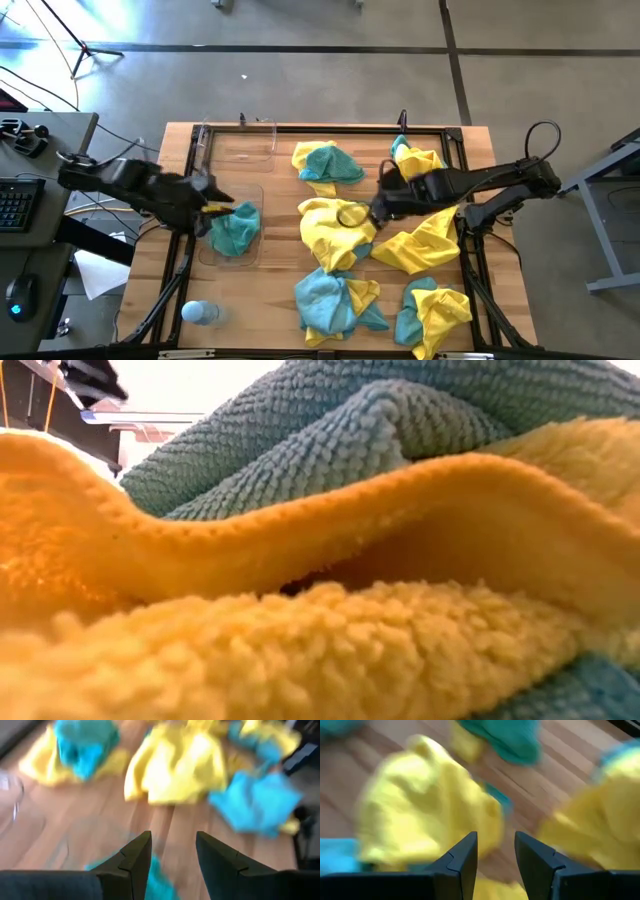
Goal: Sort microfiber towel by color & place in baskets
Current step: Put the yellow microfiber cloth into the top transparent bin
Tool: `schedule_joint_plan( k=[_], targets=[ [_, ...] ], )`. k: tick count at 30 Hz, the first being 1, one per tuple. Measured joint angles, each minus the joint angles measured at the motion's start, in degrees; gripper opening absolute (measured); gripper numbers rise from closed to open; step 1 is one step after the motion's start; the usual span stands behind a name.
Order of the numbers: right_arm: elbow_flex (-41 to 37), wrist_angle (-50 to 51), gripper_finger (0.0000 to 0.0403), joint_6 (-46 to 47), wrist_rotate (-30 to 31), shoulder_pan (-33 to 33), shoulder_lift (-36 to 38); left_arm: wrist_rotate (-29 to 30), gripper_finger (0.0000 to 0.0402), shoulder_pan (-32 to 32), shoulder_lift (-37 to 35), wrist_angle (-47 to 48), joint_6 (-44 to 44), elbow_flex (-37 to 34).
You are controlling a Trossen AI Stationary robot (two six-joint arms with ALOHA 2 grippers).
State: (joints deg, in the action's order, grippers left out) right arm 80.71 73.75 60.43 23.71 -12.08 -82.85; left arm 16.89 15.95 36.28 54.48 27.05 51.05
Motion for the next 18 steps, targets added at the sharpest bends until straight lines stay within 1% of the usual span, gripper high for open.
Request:
schedule_joint_plan(
  k=[2, 4, 7, 10, 12, 15, 18],
  targets=[
    [-0.6, 5.4, 0.0126, 5.3, 1.1, -2.4, 0.1, 0.6, 0.0142, 0.1, -1.9, -2.4, -1.2, 0.0],
    [-3.6, 7.3, 0.0126, 9.7, 0.8, -4.7, 0.8, 1.1, 0.0142, 0.2, -3.3, -4.1, -2.1, 0.0],
    [-10.9, 3.6, 0.0126, 14.6, -1.6, -7.6, 3.2, 1.6, 0.0142, 0.2, -4.2, -5.6, -2.1, 0.0],
    [-20.4, -5.9, 0.0125, 16.7, -2.8, -9.4, 7.7, 1.8, 0.0142, 0.2, -4.3, -5.6, -2.1, 0.0],
    [-26.8, -14.4, 0.0125, 15.8, -1.4, -9.7, 11.6, 1.8, 0.0142, 0.2, -4.3, -5.6, -2.1, 0.0],
    [-35.2, -28.6, 0.0125, 8.9, 2.1, -8.2, 18.2, 2.5, 0.0142, 0.2, -4.0, -5.9, -1.8, 0.0],
    [-42.0, -41.9, 0.0125, -2.4, 2.7, -3.6, 24.3, 4.8, 0.0142, 0.2, -3.4, -7.7, -1.8, 0.0]
  ],
)
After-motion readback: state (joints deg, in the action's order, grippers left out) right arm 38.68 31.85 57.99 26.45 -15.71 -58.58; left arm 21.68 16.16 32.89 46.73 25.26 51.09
